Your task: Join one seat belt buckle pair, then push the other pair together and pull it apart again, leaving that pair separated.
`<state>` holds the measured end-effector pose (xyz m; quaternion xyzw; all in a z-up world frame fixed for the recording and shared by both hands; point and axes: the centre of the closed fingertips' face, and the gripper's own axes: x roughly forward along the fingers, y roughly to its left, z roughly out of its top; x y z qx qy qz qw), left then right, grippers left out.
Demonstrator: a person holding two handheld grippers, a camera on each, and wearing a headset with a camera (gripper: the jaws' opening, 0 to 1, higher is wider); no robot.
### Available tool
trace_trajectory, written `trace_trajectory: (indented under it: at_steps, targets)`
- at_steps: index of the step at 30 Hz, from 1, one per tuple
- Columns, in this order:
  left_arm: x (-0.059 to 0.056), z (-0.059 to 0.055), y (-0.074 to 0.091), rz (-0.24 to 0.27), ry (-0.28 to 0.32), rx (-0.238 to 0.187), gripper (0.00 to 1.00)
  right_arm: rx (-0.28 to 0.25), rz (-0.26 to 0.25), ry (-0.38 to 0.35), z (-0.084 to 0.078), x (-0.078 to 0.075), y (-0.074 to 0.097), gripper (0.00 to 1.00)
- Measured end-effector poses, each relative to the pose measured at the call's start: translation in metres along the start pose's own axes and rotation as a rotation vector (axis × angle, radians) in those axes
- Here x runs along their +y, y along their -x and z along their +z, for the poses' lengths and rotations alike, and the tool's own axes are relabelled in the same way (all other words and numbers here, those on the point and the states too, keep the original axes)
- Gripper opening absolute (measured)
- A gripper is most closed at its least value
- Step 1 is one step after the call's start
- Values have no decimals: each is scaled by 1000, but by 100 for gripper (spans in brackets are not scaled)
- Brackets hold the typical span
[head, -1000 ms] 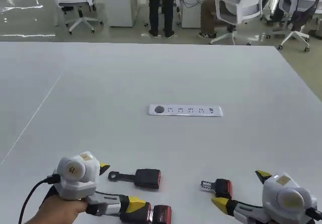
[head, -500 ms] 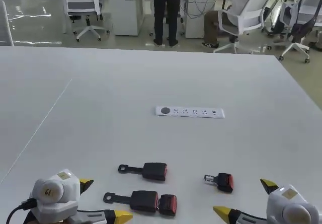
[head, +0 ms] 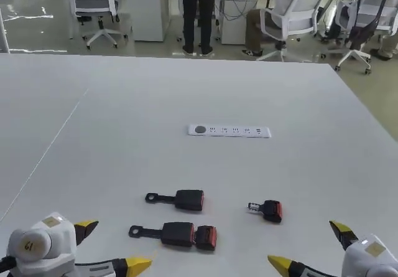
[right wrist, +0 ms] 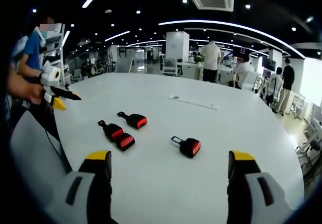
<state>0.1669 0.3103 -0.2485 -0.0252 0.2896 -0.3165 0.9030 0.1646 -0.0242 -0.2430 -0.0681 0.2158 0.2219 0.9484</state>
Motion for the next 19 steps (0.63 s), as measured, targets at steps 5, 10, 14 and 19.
trace_trajectory:
  at_steps: [5, 10, 14, 19]
  targets:
    - [-1, -3, 6, -2, 7, -9, 100, 21, -13, -9, -13, 0, 12, 98]
    - [-5, -6, 11, 1, -16, -1, 100, 35, -25, -18, -21, -1, 18, 99]
    - [-6, -9, 15, 10, -22, 3, 100, 36, -28, -18, -22, -1, 19, 99]
    - [-5, -10, 17, 18, -46, 10, 100, 39, -17, -10, -25, 8, 19, 99]
